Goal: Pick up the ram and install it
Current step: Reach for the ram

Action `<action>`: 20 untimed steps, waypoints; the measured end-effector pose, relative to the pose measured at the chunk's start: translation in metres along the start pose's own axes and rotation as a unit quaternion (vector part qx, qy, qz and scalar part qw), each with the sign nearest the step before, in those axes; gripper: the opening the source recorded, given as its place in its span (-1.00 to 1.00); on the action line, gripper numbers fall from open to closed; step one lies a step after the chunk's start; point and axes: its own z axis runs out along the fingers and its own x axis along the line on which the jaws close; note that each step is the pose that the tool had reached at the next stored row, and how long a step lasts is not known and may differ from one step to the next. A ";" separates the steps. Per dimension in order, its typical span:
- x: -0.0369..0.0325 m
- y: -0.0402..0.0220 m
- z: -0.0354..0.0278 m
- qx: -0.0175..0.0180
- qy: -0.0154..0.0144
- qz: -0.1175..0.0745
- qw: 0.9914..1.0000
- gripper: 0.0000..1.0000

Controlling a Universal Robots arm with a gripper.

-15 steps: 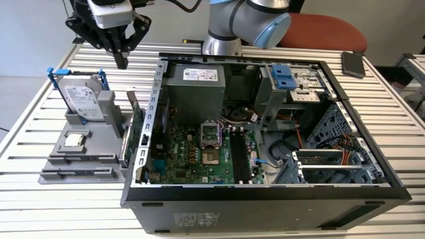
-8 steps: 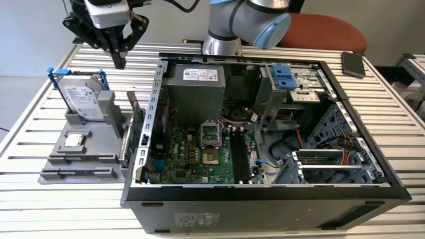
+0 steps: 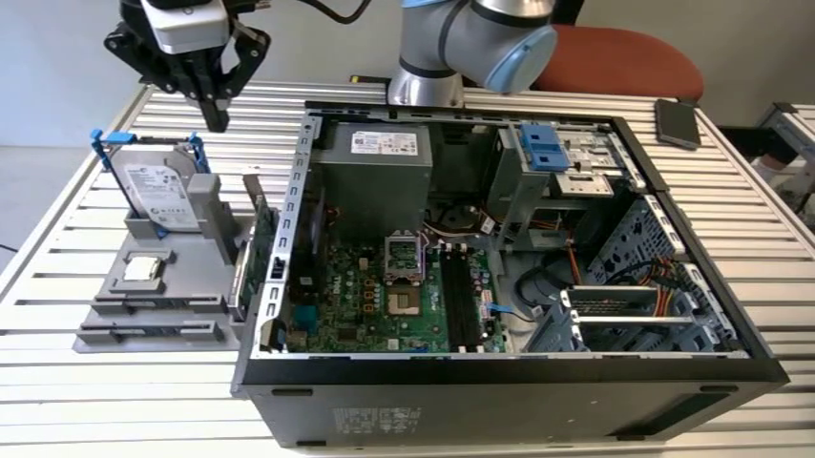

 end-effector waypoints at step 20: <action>0.0303 -0.0018 0.0010 0.000 0.003 -0.009 1.000 -1.00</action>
